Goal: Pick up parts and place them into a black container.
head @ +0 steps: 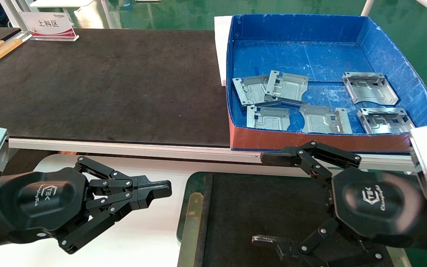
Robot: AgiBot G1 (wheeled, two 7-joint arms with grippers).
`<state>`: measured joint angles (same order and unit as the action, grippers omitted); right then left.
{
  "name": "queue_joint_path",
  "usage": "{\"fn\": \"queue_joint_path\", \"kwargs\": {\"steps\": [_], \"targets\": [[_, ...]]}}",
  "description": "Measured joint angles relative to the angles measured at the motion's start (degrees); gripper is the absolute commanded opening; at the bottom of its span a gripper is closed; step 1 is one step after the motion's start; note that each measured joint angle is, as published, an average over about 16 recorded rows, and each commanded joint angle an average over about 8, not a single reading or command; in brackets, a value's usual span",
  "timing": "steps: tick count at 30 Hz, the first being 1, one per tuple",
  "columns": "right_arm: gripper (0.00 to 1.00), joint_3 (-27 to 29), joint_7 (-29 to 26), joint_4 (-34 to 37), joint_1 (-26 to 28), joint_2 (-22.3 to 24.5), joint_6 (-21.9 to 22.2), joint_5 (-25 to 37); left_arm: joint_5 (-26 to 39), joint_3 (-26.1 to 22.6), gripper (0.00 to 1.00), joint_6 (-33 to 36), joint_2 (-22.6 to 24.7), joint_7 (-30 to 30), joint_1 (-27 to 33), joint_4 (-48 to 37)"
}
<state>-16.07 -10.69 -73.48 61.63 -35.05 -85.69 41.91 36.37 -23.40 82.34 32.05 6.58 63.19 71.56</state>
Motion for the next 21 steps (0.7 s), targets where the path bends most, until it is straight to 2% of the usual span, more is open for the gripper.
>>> {"fn": "queue_joint_path", "kwargs": {"steps": [6,11,15,21], "targets": [[1.00,-0.51,0.32,0.64,1.12,-0.40,0.13,1.52,0.00,0.00,1.00,0.00,0.00,0.00,0.00,0.00],[1.00,-1.84,1.00,3.72,4.65,-2.07,-0.01,4.75,0.00,0.00,1.00,0.00,0.00,0.00,0.00,0.00],[1.00,-3.31,2.16,8.76,9.23,-4.43,-0.18,8.28,0.00,0.00,1.00,0.00,0.00,0.00,0.00,0.00],[1.00,-5.76,5.97,20.49,18.20,-8.84,1.42,15.22,0.00,0.00,1.00,0.00,0.00,0.00,0.00,0.00]]}}
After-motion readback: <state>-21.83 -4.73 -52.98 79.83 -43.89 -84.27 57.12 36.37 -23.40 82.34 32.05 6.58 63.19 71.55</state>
